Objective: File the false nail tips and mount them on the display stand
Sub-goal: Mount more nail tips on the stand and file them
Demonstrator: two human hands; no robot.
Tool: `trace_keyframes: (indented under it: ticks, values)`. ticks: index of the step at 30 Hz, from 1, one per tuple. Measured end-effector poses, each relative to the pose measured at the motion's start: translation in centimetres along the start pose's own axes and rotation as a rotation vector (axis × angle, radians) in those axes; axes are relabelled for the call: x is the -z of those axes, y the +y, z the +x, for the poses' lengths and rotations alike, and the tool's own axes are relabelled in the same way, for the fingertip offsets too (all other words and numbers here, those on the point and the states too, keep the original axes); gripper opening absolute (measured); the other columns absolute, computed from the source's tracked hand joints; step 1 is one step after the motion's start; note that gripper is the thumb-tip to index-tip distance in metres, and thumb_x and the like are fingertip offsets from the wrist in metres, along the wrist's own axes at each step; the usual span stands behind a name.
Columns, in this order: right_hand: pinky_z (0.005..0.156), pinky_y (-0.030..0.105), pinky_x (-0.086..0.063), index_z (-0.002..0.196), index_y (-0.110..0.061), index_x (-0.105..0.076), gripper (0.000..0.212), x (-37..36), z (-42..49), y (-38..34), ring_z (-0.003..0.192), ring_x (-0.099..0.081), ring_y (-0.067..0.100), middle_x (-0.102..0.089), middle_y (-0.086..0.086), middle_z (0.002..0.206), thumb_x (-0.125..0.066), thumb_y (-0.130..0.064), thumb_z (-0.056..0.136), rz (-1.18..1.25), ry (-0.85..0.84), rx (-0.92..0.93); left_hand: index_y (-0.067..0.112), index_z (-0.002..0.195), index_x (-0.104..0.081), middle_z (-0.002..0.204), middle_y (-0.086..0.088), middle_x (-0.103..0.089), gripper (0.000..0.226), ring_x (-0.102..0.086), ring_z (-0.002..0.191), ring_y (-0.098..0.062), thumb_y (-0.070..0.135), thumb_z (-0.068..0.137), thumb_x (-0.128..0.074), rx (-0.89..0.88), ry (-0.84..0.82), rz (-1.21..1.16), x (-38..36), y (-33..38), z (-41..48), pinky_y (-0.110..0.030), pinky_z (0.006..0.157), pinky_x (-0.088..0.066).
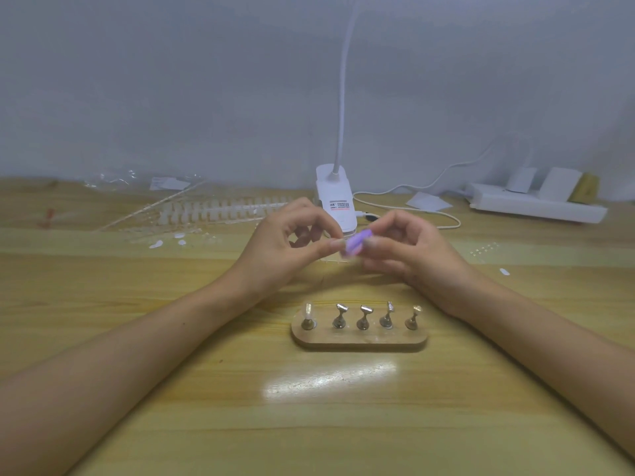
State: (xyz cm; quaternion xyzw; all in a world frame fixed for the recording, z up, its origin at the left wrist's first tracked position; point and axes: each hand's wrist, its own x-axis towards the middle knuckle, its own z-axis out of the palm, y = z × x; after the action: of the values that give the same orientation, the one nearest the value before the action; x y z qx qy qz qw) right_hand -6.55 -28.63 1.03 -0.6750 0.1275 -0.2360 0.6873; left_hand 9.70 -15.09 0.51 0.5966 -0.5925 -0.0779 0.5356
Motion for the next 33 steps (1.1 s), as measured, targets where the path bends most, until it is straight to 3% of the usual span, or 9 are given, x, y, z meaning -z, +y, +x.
trace_keyframes:
  ticks: [4, 8, 11, 15, 18, 21, 25, 28, 33]
  values:
    - [0.078, 0.033, -0.06, 0.088, -0.011, -0.062, 0.017, 0.0, -0.12, -0.05, 0.093, -0.074, 0.026, -0.073, 0.011, 0.101, -0.076, -0.013, 0.078, -0.072, -0.108, -0.015, 0.021, 0.082, -0.071, 0.074, 0.012, -0.044, 0.006, -0.04, 0.063, -0.006, 0.018, 0.084, -0.076, -0.001, 0.008, 0.012, -0.02, 0.09, 0.03, -0.02, 0.065, -0.036]
    - [0.076, 0.028, -0.059, 0.091, -0.008, -0.058, 0.017, 0.26, 0.05, 0.13, 0.091, -0.073, 0.024, -0.075, 0.011, 0.097, -0.071, -0.011, 0.079, 0.051, 0.022, 0.007, 0.019, 0.082, -0.072, 0.072, 0.012, -0.043, 0.006, -0.039, 0.063, -0.005, 0.016, 0.083, -0.076, 0.004, 0.006, 0.003, -0.04, 0.17, 0.04, -0.019, 0.065, -0.036]
    - [0.08, 0.035, -0.06, 0.09, -0.008, -0.061, 0.018, 0.1, -0.1, 0.14, 0.093, -0.074, 0.031, -0.073, 0.014, 0.102, -0.075, -0.011, 0.08, -0.048, -0.137, -0.001, 0.019, 0.082, -0.072, 0.073, 0.009, -0.044, 0.005, -0.04, 0.064, -0.006, 0.016, 0.084, -0.076, -0.004, 0.004, 0.014, -0.11, 0.18, 0.0, -0.02, 0.064, -0.036]
    - [0.076, 0.029, -0.06, 0.091, -0.007, -0.058, 0.019, 0.23, 0.11, 0.2, 0.087, -0.074, 0.02, -0.076, 0.007, 0.092, -0.072, -0.011, 0.078, 0.031, -0.004, 0.016, 0.019, 0.082, -0.072, 0.072, 0.012, -0.043, 0.005, -0.039, 0.063, -0.006, 0.017, 0.084, -0.076, -0.005, 0.004, 0.02, -0.12, 0.2, 0.01, -0.019, 0.064, -0.036]
    - [0.08, 0.034, -0.06, 0.089, -0.01, -0.063, 0.018, 0.1, -0.02, 0.17, 0.093, -0.074, 0.029, -0.074, 0.011, 0.1, -0.077, -0.013, 0.079, -0.051, -0.161, -0.001, 0.016, 0.083, -0.071, 0.072, 0.008, -0.044, 0.005, -0.04, 0.063, -0.004, 0.016, 0.085, -0.075, -0.013, 0.012, 0.036, -0.08, 0.16, 0.0, -0.019, 0.065, -0.036]
    - [0.076, 0.028, -0.06, 0.091, -0.007, -0.059, 0.019, 0.33, 0.1, 0.21, 0.089, -0.074, 0.022, -0.075, 0.01, 0.095, -0.072, -0.012, 0.078, 0.043, 0.003, 0.016, 0.016, 0.083, -0.072, 0.071, 0.009, -0.044, 0.004, -0.04, 0.063, -0.004, 0.017, 0.084, -0.075, -0.022, 0.003, 0.038, -0.11, 0.22, -0.05, -0.018, 0.064, -0.036]
    - [0.082, 0.033, -0.059, 0.089, -0.012, -0.064, 0.017, 0.19, 0.05, 0.32, 0.096, -0.073, 0.03, -0.073, 0.014, 0.103, -0.078, -0.013, 0.079, -0.073, -0.145, -0.006, 0.016, 0.082, -0.071, 0.07, 0.012, -0.043, 0.005, -0.04, 0.063, -0.003, 0.017, 0.084, -0.075, -0.034, 0.011, 0.053, -0.12, 0.16, 0.0, -0.016, 0.065, -0.035]
    - [0.077, 0.028, -0.059, 0.091, -0.009, -0.061, 0.018, 0.46, 0.21, 0.33, 0.092, -0.074, 0.024, -0.074, 0.012, 0.098, -0.073, -0.013, 0.078, 0.041, 0.018, 0.011, 0.017, 0.082, -0.072, 0.071, 0.009, -0.043, 0.005, -0.041, 0.064, -0.004, 0.018, 0.084, -0.076, -0.029, 0.008, 0.049, -0.16, 0.05, 0.03, -0.017, 0.066, -0.036]
    - [0.079, 0.031, -0.06, 0.088, -0.01, -0.063, 0.016, 0.17, 0.2, 0.44, 0.091, -0.074, 0.027, -0.075, 0.013, 0.098, -0.076, -0.011, 0.079, -0.005, -0.072, 0.005, 0.015, 0.083, -0.072, 0.07, 0.008, -0.043, 0.004, -0.04, 0.064, -0.004, 0.016, 0.084, -0.075, -0.034, 0.001, 0.054, -0.15, -0.01, 0.03, -0.017, 0.067, -0.036]
